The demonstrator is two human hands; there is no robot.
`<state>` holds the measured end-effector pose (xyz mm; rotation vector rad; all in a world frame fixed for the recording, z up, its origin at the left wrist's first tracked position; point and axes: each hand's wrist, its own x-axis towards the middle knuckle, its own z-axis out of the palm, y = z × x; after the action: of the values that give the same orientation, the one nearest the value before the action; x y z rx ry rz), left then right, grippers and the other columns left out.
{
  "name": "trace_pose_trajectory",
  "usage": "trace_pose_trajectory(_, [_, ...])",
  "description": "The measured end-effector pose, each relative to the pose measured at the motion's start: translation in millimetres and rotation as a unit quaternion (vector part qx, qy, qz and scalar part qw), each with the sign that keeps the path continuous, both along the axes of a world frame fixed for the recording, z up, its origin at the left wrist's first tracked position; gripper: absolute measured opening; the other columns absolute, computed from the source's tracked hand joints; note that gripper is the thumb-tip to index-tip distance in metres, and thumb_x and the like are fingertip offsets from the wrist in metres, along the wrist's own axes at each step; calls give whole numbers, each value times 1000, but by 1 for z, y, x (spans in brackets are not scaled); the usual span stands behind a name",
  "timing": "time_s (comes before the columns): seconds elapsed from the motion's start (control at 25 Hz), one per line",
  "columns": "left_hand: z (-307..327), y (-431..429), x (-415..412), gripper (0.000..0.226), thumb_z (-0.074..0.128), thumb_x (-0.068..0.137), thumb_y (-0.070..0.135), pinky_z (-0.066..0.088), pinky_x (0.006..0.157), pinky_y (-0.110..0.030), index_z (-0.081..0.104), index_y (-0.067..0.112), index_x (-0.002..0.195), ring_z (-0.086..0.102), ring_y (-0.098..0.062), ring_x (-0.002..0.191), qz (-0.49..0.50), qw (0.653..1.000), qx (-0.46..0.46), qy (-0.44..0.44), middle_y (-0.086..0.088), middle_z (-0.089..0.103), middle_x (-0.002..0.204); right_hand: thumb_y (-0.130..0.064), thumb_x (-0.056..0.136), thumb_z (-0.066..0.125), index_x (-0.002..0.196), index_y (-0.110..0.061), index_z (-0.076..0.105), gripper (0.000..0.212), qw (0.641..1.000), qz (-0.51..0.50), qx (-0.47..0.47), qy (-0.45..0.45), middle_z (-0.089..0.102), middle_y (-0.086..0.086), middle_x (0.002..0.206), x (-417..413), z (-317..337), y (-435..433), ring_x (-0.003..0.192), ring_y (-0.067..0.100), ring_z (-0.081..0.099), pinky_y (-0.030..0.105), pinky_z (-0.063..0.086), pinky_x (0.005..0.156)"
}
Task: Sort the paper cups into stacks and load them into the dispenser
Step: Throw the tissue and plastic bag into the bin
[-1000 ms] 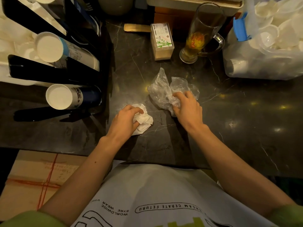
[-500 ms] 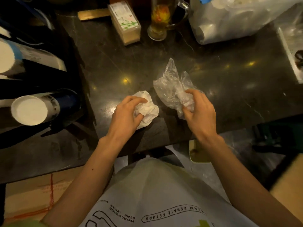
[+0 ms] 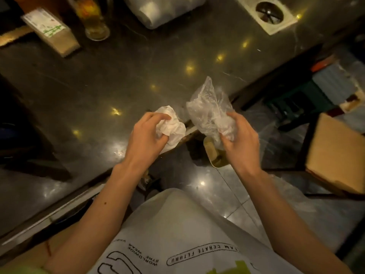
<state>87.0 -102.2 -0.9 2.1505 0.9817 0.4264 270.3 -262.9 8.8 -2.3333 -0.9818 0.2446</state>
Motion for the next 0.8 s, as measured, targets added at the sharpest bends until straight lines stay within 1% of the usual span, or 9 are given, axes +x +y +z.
trace_pose_trajectory(0.12, [-3, -68, 32, 43, 71, 79, 14, 50, 93, -31, 61, 27, 118, 55, -12, 112, -30, 999, -7, 13, 6, 55, 126, -22, 87, 71, 133, -24, 50, 51, 1000, -24, 13, -8, 59, -3, 126, 12, -7, -78, 112, 13, 55, 26, 45, 88])
trace_pose_trajectory(0.2, [-7, -121, 53, 43, 71, 79, 13, 49, 95, -31, 61, 26, 120, 54, -12, 114, -59, 998, 6, 23, 4, 55, 127, -19, 85, 72, 130, -24, 51, 50, 999, -49, 12, -6, 60, -3, 122, 22, -14, -138, 107, 13, 56, 23, 42, 83])
trace_pose_trajectory(0.24, [-9, -147, 62, 43, 70, 79, 12, 48, 95, -29, 62, 24, 120, 54, -13, 114, -78, 997, 10, 23, 2, 56, 127, -18, 84, 72, 129, -24, 51, 51, 998, -62, 9, -5, 61, -3, 121, 27, -17, -167, 106, 14, 57, 25, 44, 83])
trace_pose_trajectory(0.32, [-12, -190, 80, 42, 69, 78, 10, 43, 94, -23, 63, 22, 118, 54, -13, 113, -124, 992, 10, 23, 1, 58, 124, -17, 82, 73, 129, -25, 51, 52, 996, -92, -1, -5, 59, -2, 123, 35, -23, -219, 106, 16, 58, 34, 49, 86])
trace_pose_trajectory(0.4, [-12, -225, 95, 42, 68, 78, 10, 40, 91, -20, 63, 21, 118, 54, -13, 112, -157, 987, 10, 28, 0, 58, 122, -14, 82, 72, 129, -24, 50, 53, 993, -116, -4, 10, 57, 0, 125, 40, -24, -262, 107, 20, 58, 41, 51, 87])
trace_pose_trajectory(0.52, [-12, -250, 114, 42, 68, 78, 10, 40, 90, -20, 63, 19, 118, 55, -15, 109, -169, 985, 25, 37, -1, 59, 121, -12, 81, 73, 130, -23, 51, 54, 993, -120, -14, 19, 56, 1, 127, 47, -29, -299, 107, 22, 58, 42, 51, 88])
trace_pose_trajectory(0.64, [-19, -256, 124, 41, 68, 78, 10, 48, 92, -30, 63, 18, 118, 55, -17, 111, -183, 982, 28, 34, -2, 59, 121, -11, 83, 72, 130, -23, 51, 53, 991, -129, -20, 39, 56, 1, 128, 59, -37, -312, 103, 22, 59, 41, 50, 88])
trace_pose_trajectory(0.72, [-30, -252, 132, 41, 68, 78, 11, 49, 91, -34, 62, 18, 118, 55, -18, 112, -183, 982, 27, 49, -3, 59, 122, -11, 83, 71, 129, -23, 51, 52, 989, -139, -30, 49, 55, 1, 127, 65, -43, -314, 102, 24, 59, 42, 51, 87])
trace_pose_trajectory(0.8, [-41, -244, 146, 42, 69, 77, 10, 47, 91, -30, 63, 18, 117, 55, -18, 113, -175, 983, 13, 58, -3, 59, 122, -10, 81, 71, 127, -23, 52, 52, 987, -142, -49, 53, 55, 1, 127, 75, -49, -311, 103, 25, 59, 43, 51, 86])
